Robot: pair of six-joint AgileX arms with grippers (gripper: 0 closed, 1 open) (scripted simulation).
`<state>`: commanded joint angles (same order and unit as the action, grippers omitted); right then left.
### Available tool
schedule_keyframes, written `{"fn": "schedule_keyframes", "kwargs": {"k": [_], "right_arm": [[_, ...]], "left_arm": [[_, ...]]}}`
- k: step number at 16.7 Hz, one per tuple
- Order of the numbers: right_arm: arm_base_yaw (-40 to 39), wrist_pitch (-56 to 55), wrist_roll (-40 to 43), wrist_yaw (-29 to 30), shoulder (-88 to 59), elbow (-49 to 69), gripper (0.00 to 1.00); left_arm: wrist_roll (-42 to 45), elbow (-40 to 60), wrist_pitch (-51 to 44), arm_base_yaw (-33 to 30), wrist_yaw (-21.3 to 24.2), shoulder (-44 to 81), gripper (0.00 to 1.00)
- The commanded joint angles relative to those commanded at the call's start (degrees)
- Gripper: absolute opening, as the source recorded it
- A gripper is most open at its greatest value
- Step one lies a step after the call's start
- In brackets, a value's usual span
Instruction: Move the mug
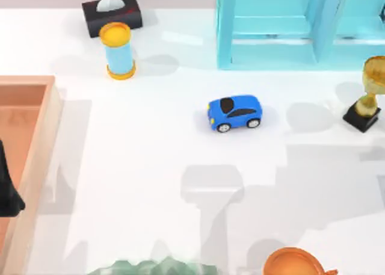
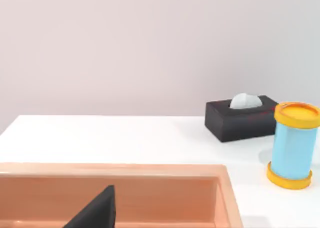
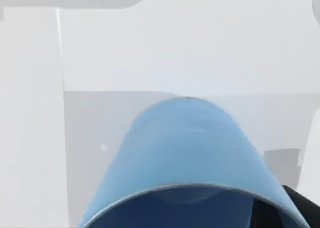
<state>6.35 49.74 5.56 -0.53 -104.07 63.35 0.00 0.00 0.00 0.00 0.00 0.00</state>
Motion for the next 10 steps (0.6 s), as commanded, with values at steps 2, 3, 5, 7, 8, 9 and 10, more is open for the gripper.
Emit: {"fn": "schedule_keyframes", "kwargs": {"k": [2,3,5,7,8,9,10], "right_arm": [[0.0,0.0,0.0,0.0,0.0,0.0,0.45],[0.0,0.0,0.0,0.0,0.0,0.0,0.53],[0.0,0.0,0.0,0.0,0.0,0.0,0.68],[0.0,0.0,0.0,0.0,0.0,0.0,0.83],[0.0,0.0,0.0,0.0,0.0,0.0,0.9],[0.0,0.0,0.0,0.0,0.0,0.0,0.98],[0.0,0.0,0.0,0.0,0.0,0.0,1.0]], "left_arm": [[0.0,0.0,0.0,0.0,0.0,0.0,1.0],[0.0,0.0,0.0,0.0,0.0,0.0,1.0],[0.0,0.0,0.0,0.0,0.0,0.0,1.0],[0.0,0.0,0.0,0.0,0.0,0.0,1.0],[0.0,0.0,0.0,0.0,0.0,0.0,1.0],[0.0,0.0,0.0,0.0,0.0,0.0,1.0],[0.0,0.0,0.0,0.0,0.0,0.0,1.0]]}}
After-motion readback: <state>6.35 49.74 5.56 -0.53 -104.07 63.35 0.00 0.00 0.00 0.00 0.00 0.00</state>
